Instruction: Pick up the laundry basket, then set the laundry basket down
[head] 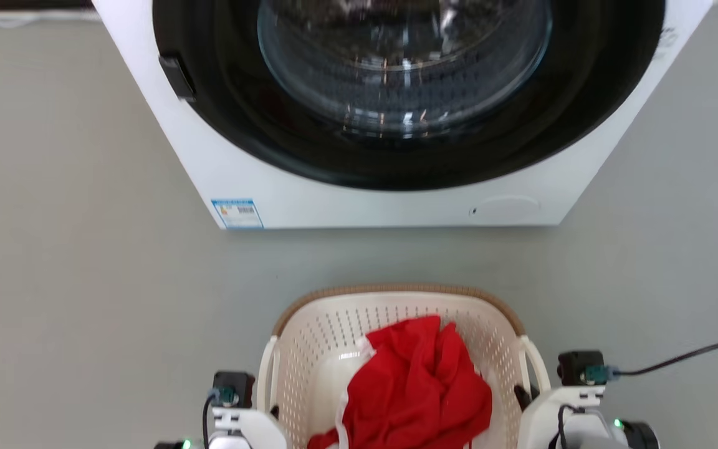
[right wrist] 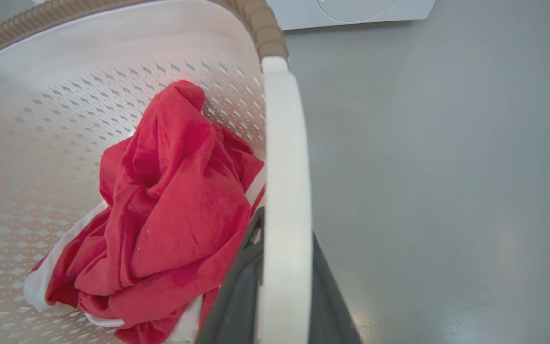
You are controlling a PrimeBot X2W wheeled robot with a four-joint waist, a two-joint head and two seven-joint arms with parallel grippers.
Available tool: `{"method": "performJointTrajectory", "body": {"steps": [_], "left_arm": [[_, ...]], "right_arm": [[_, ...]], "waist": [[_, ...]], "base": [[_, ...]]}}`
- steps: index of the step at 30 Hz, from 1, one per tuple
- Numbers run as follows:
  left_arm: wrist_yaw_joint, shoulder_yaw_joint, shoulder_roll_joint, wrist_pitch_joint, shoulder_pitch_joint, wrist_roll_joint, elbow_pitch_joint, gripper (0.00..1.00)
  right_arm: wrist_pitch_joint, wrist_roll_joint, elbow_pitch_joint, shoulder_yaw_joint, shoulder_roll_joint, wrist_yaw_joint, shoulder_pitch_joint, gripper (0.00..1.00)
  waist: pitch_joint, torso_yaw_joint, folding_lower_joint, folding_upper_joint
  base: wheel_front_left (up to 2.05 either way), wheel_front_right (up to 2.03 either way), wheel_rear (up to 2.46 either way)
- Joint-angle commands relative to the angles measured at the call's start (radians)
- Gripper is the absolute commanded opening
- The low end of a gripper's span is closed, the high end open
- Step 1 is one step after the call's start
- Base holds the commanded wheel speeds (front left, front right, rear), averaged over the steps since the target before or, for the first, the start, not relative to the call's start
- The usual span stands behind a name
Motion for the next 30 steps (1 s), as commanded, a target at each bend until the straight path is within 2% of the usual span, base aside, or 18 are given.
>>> {"method": "performJointTrajectory", "body": {"steps": [1, 15, 30], "left_arm": [[0.015, 0.017, 0.03, -0.007, 0.005, -0.004, 0.0, 0.0], [0.015, -0.034, 0.03, 0.017, 0.068, -0.038, 0.024, 0.0], [0.019, -0.058, 0.03, 0.014, 0.097, -0.06, 0.041, 0.0]], "right_arm": [[0.002, 0.004, -0.016, 0.031, 0.01, 0.016, 0.021, 0.0], [0.011, 0.128, -0.002, 0.144, 0.01, 0.016, 0.096, 0.0], [0.002, 0.223, 0.009, 0.237, 0.01, 0.016, 0.116, 0.0]], "waist": [[-0.041, -0.005, -0.0001, 0.0], [-0.165, 0.014, -0.0001, 0.0], [-0.213, 0.007, -0.0001, 0.0]], "base": [[0.0, 0.0, 0.0], [0.0, 0.0, 0.0], [0.0, 0.0, 0.0]]}}
